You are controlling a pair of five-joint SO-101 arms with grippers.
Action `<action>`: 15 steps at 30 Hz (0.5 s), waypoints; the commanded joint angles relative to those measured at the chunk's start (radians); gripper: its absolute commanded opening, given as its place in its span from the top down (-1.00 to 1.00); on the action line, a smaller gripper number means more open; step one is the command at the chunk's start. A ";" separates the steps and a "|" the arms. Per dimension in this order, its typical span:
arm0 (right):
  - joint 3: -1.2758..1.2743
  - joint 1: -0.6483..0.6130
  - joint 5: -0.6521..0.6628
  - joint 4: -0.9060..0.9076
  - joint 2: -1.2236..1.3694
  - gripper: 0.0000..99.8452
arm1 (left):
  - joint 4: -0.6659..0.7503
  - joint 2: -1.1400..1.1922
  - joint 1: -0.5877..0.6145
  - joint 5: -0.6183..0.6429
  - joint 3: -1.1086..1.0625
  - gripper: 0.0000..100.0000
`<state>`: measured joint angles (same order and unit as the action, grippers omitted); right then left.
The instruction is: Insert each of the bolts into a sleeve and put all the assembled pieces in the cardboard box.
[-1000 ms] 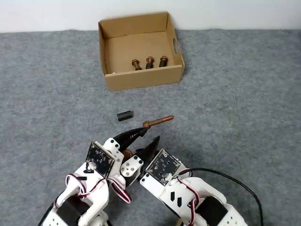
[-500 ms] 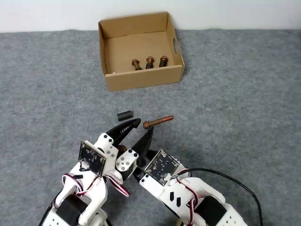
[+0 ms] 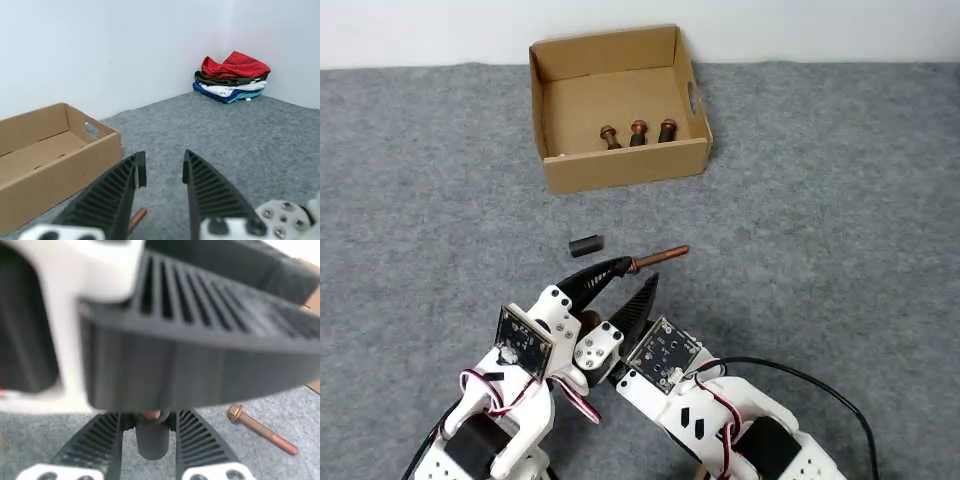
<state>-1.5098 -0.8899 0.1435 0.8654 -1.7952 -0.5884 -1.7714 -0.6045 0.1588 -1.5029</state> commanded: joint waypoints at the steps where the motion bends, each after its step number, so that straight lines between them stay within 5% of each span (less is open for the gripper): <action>1: 0.017 -0.012 0.054 -0.036 -0.002 0.98 | 0.035 -0.003 -0.003 0.009 -0.010 0.75; 15: 0.017 -0.015 0.072 -0.035 -0.010 0.98 | -0.063 -0.006 0.114 0.009 0.134 0.75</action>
<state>-1.5175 -0.8976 0.2079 0.8546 -1.7952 -0.6022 -1.7729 -0.5201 0.1588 -1.4630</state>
